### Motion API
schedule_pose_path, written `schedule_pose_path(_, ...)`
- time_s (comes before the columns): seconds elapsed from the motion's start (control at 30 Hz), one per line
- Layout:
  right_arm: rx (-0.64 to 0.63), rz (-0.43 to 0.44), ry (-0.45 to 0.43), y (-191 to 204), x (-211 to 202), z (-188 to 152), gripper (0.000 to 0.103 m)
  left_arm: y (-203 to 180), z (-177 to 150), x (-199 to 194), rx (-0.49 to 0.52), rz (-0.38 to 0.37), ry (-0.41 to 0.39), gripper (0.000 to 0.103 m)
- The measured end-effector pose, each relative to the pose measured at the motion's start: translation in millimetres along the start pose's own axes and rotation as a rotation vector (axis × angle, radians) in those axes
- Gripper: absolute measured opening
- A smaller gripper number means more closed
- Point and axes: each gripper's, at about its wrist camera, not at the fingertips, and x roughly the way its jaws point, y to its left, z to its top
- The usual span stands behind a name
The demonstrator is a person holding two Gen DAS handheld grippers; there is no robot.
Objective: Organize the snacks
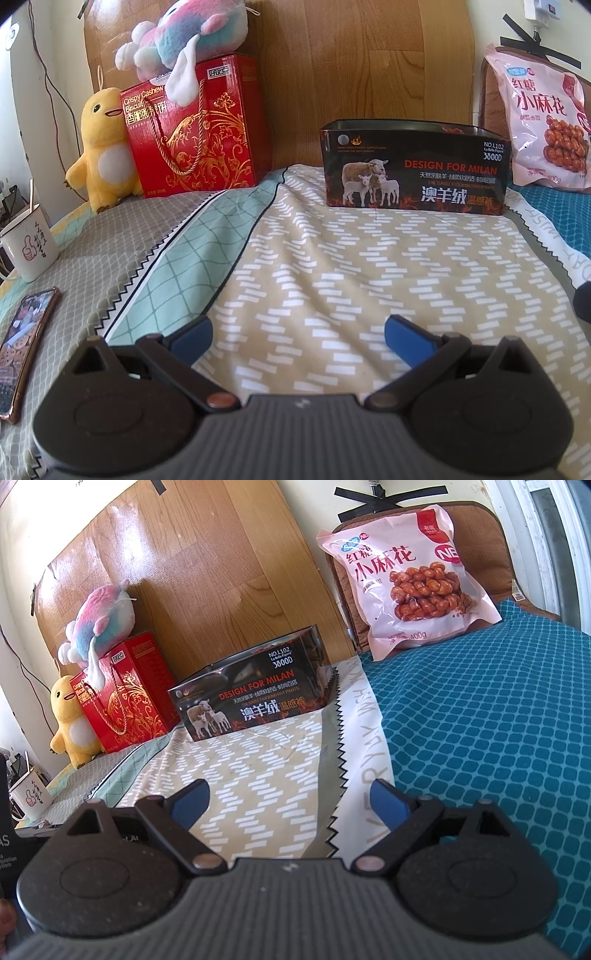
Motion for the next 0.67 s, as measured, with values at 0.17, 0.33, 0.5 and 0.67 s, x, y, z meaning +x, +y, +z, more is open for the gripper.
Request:
schedule_pose_path(0.17,0.000,0.000,0.000,-0.2,0.1,-0.1,0.095,-0.9,-0.1,-1.4,0.011,-0.005,-0.007,0.103)
schedule_pose_path(0.33,0.001,0.000,0.001,0.0,0.2,-0.4,0.095,-0.1,-0.4,-0.5,0.010,-0.011,-0.004,0.103)
schedule_pose_path(0.5,0.001,-0.001,0.000,0.3,0.2,-0.7,0.095,0.4,-0.4,0.0,0.012,-0.026,-0.008,0.103)
schedule_pose_path(0.67,0.001,-0.002,0.000,0.4,0.2,-0.6,0.095,-1.3,-1.3,-1.4,0.019,-0.037,-0.017,0.103)
